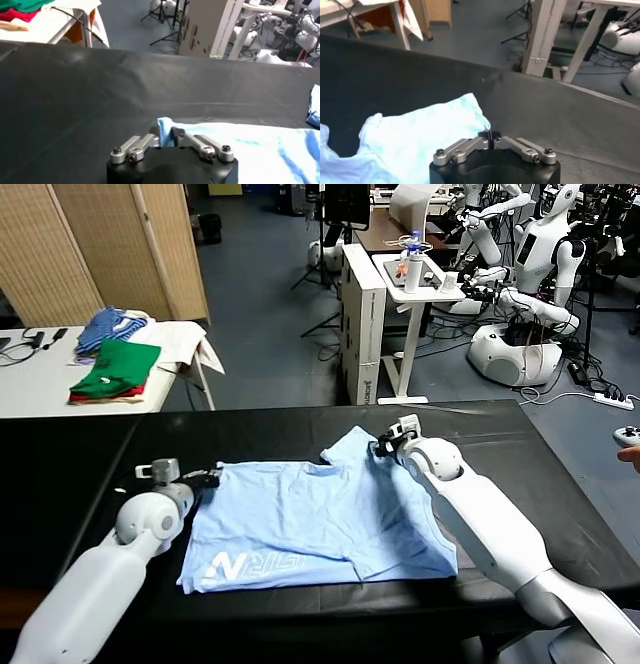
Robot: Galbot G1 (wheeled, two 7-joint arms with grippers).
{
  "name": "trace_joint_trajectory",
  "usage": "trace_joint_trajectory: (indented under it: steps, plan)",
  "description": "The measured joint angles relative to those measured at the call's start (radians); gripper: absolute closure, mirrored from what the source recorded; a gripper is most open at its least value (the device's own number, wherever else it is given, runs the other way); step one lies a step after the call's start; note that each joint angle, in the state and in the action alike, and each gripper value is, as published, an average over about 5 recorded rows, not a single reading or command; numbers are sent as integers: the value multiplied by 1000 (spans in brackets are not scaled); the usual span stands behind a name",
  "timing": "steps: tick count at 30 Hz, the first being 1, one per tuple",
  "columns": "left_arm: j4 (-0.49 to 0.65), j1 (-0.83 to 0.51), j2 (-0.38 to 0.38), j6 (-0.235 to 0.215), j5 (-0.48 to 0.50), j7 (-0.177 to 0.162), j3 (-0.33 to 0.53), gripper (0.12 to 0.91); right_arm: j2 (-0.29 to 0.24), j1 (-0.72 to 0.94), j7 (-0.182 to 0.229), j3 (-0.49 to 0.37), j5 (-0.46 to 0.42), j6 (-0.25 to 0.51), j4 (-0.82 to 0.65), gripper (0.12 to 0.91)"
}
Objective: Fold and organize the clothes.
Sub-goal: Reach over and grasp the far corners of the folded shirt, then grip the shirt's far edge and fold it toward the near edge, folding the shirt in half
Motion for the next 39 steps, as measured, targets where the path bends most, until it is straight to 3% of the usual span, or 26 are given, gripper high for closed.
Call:
trace_joint_trajectory:
  steps: [16, 26, 34, 39]
  plan:
    - [-136, 125, 34, -32, 65, 5, -113, 884, -102, -138, 16, 142, 63, -10, 227, 886]
    - [-281, 278, 36, -38, 83, -7, -203, 884, -212, -298, 73, 237, 141, -90, 440, 886]
    - [-407, 399, 24, -45, 134, -30, -257, 884, -317, -484, 79, 322, 156, -134, 625, 886]
    - [-468, 493, 2, -42, 172, -28, -298, 884, -346, -586, 96, 353, 153, -164, 693, 886]
